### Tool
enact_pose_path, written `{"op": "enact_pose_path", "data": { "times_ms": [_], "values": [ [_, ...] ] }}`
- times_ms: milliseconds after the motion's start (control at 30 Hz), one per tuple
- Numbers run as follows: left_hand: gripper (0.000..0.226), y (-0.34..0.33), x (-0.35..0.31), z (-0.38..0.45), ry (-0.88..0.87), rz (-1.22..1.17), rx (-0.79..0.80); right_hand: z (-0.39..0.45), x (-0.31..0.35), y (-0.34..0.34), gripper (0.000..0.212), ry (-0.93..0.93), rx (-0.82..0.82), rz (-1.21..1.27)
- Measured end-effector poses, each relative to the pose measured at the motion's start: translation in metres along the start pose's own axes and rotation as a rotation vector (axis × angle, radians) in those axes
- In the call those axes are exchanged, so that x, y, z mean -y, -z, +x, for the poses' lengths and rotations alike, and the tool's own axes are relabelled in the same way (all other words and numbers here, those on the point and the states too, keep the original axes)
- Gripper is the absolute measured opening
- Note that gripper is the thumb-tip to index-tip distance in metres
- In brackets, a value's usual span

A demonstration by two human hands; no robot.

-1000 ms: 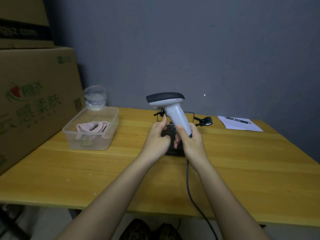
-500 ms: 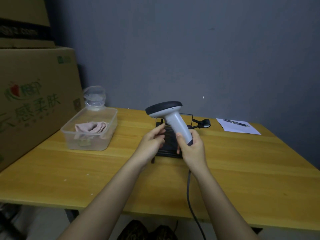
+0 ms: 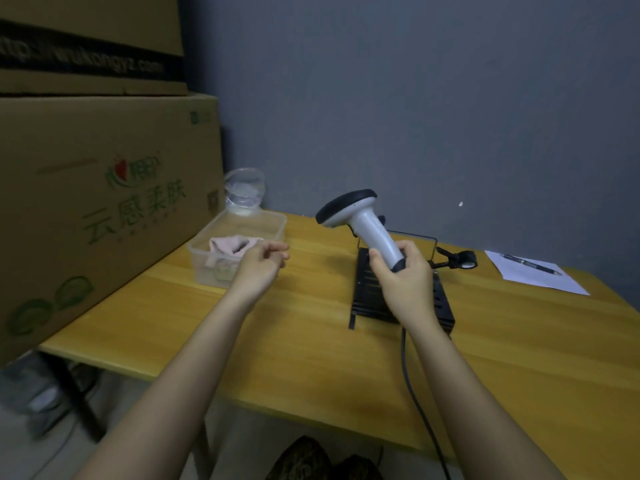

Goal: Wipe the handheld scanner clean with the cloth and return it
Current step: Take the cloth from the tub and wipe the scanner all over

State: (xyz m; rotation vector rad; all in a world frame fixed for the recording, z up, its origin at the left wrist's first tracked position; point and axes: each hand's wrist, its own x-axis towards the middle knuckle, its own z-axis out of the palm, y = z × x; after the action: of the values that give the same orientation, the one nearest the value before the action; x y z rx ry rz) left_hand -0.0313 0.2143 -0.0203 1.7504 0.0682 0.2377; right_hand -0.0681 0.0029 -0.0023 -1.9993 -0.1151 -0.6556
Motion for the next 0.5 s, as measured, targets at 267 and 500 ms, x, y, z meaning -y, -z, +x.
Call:
{"op": "enact_pose_path", "data": {
  "times_ms": [267, 500],
  "values": [
    [0.021, 0.055, 0.015, 0.076, -0.147, 0.321, -0.234, 0.059, 0.004, -0.06, 0.02, 0.025, 0.039, -0.103],
    [0.028, 0.046, 0.053, 0.155, -0.076, 0.752, 0.015, 0.095, -0.015, -0.103, 0.022, 0.022, 0.106, -0.222]
  ]
}}
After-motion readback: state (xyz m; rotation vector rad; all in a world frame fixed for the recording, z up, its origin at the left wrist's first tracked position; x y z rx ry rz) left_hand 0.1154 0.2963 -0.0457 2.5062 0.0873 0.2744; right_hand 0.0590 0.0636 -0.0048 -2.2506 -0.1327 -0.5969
